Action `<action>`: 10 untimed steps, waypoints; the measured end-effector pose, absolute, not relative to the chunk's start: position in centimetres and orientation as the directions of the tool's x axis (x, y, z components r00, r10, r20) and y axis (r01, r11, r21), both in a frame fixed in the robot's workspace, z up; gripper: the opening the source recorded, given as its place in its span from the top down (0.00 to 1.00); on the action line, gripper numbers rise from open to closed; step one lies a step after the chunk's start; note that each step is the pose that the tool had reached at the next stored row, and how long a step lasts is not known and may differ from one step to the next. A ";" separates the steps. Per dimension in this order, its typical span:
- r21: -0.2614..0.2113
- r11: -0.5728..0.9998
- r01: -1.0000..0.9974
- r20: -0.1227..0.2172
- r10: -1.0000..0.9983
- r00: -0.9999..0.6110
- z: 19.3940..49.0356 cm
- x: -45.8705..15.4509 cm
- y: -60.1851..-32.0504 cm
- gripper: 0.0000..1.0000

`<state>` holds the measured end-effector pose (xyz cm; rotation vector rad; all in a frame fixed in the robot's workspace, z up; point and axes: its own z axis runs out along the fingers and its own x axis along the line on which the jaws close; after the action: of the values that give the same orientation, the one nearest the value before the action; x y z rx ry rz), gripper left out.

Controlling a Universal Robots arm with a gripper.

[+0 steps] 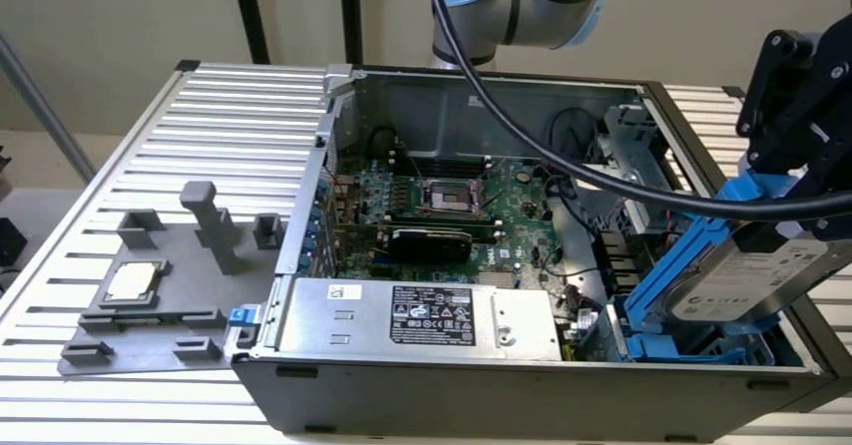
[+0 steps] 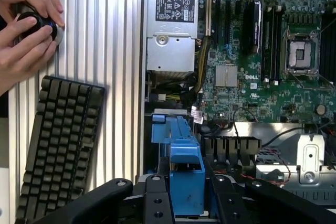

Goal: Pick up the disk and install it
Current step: 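Insert the disk into the insertion slot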

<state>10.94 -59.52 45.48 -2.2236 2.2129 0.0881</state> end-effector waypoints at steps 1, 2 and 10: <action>0.037 -0.006 -0.999 -0.042 -0.999 0.004 45.5 10.9 -59.5 0.67; 0.037 -0.006 -0.999 -0.042 -0.999 0.004 45.4 10.9 -59.5 0.67; 0.037 -0.006 -0.999 -0.042 -0.999 0.004 45.1 10.8 -59.5 0.67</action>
<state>10.84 -59.47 45.07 -2.2238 2.2128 0.0881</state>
